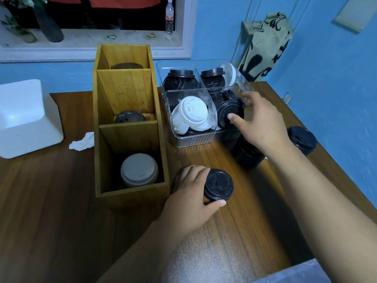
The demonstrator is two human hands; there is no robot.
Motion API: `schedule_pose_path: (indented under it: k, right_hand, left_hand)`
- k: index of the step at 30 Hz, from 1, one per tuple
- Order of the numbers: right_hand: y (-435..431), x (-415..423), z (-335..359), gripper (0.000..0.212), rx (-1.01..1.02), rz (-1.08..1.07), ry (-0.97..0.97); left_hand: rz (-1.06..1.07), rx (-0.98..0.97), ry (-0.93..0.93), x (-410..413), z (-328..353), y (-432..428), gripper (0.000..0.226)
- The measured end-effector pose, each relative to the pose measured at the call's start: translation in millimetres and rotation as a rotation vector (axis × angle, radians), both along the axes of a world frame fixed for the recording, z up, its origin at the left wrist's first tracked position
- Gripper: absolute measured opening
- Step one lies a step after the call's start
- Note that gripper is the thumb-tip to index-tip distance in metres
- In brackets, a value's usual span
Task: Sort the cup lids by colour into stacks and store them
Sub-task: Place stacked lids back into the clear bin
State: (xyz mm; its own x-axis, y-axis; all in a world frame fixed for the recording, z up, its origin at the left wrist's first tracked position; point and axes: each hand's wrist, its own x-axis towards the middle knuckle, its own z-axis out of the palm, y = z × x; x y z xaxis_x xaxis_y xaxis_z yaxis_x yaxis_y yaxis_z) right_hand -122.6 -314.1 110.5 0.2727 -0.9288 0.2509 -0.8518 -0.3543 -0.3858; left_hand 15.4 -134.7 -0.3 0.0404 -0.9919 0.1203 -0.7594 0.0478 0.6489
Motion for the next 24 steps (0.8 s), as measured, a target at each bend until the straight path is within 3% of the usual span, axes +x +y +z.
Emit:
schedule_pose_path:
  k: [4,10,15,17,20,24]
  right_hand:
    - [-7.4,3.5,-4.5,0.058,0.018,-0.008,-0.01]
    - [-8.0,-12.4,4.3,0.014,0.131,0.129,-0.26]
    - [36.5,-52.5,19.0,0.026,0.45,0.183,-0.766]
    - [68.5,-69.6,0.3,0.032,0.58,0.123,-0.877]
    - [107.7,-90.8,-38.7,0.049,0.775,-0.002,-0.941]
    - [123.8,-102.8,-64.0,0.034,0.807,-0.247,-0.867]
  left_hand:
    - [0.002,-0.003,-0.001,-0.3,1.1,-0.3,0.078]
    - [0.003,0.004,-0.001,-0.2,1.1,0.4,0.08]
    - [0.001,0.008,0.0,0.0,2.2,0.1,0.079]
    - [0.007,0.016,0.001,0.0,1.8,0.1,0.08]
    - [0.01,0.022,-0.007,0.0,2.0,1.0,0.082]
    - [0.009,0.033,-0.008,0.2,2.7,0.2,0.082]
